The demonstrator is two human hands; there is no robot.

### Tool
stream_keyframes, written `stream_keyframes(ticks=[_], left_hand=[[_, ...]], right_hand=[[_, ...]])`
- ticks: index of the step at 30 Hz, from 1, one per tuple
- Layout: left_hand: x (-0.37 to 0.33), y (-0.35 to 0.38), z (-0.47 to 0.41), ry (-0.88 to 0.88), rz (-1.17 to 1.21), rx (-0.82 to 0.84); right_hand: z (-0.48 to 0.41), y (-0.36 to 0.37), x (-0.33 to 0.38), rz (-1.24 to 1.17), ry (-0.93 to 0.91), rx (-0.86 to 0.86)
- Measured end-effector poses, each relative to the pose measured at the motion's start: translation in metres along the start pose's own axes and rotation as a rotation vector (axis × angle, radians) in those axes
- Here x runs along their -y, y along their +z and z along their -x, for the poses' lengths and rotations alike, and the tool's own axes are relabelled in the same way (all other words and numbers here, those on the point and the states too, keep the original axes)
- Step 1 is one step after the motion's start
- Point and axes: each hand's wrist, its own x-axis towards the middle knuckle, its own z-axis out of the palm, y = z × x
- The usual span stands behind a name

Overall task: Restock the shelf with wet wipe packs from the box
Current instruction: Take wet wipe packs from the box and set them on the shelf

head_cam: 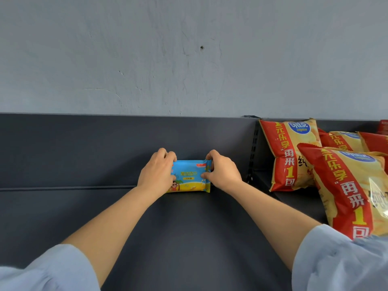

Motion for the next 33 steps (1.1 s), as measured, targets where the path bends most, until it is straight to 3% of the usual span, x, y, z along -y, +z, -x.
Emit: stream_keyframes(ticks=[24, 33], left_hand=[[-0.015, -0.034, 0.031, -0.035, -0.252, 0.157], [-0.067, -0.089, 0.143, -0.040, -0.266, 0.184]], right_hand=[[0.044, -0.029, 0.012, 0.305, 0.010, 0.054], [0.172, -0.069, 0.016, 0.371, -0.080, 0.078]])
